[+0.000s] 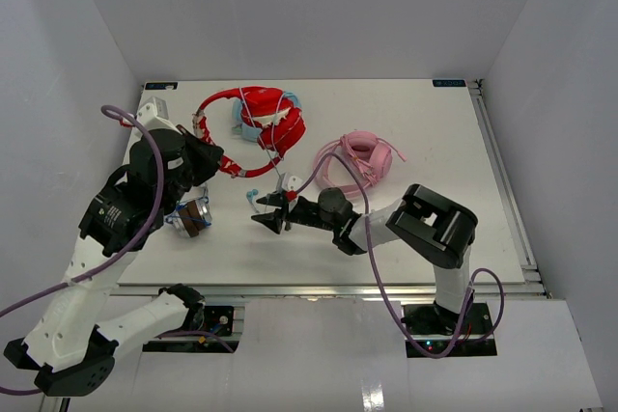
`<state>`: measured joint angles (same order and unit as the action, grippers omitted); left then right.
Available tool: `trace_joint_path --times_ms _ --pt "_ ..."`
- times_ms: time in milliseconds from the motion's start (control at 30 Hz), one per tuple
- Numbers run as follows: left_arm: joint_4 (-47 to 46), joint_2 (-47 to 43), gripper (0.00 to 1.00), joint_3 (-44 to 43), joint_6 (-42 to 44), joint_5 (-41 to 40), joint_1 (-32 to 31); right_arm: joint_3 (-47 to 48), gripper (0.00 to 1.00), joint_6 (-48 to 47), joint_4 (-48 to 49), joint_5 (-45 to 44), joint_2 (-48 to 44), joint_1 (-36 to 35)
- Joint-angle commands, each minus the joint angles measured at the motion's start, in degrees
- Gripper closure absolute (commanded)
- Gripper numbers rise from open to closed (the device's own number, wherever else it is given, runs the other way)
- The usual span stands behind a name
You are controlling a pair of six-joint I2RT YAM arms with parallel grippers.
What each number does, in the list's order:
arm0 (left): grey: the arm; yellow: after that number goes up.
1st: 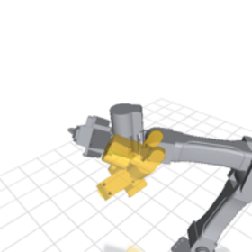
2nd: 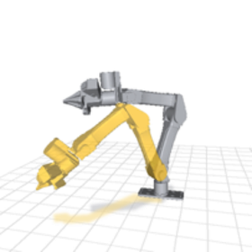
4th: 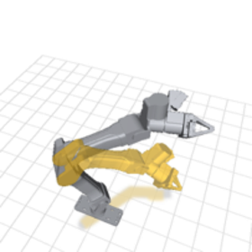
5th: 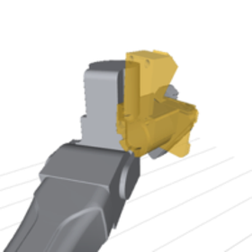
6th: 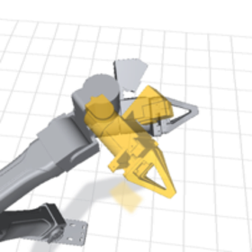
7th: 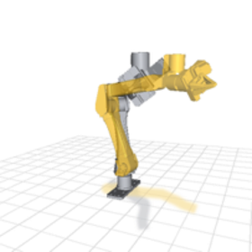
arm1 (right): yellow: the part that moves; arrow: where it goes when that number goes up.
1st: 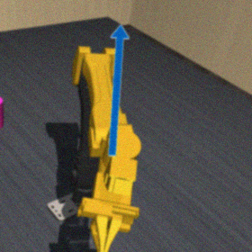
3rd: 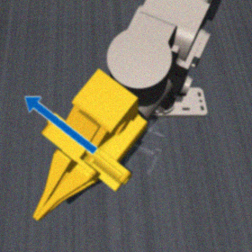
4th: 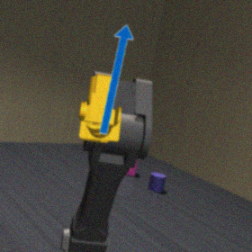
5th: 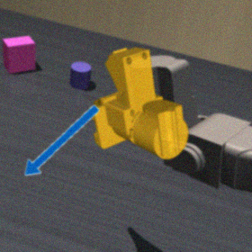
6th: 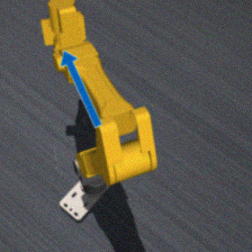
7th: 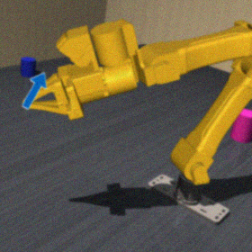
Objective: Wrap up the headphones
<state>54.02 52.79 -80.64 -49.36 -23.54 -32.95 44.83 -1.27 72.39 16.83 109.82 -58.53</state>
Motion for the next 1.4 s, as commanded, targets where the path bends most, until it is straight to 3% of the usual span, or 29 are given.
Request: trace_joint_path --times_ms 0,133,200,767,1167,1367 --pt "-4.2 -2.2 1.00 -2.2 -2.6 3.8 0.3 2.4 0.59 1.6 8.8 0.5 2.9 0.7" --pt "-5.0 -3.6 1.00 -1.7 -3.2 7.0 0.3 1.9 0.88 6.6 12.0 1.9 5.3 2.6" --pt "-4.9 -4.4 1.00 -1.6 -3.0 8.1 0.3 0.7 0.92 8.0 12.8 1.8 5.2 3.6" --pt "-0.8 -8.6 1.00 -5.8 -1.0 14.1 0.3 -5.4 0.92 8.7 12.2 0.5 0.0 7.4" --pt "-1.4 -9.7 1.00 -4.7 -0.4 17.9 0.3 -8.0 0.92 7.4 12.1 0.5 -1.7 9.3" --pt "-2.5 -11.2 1.00 -1.2 4.3 21.7 0.3 -9.1 0.92 8.4 11.5 -2.9 -4.2 11.3"
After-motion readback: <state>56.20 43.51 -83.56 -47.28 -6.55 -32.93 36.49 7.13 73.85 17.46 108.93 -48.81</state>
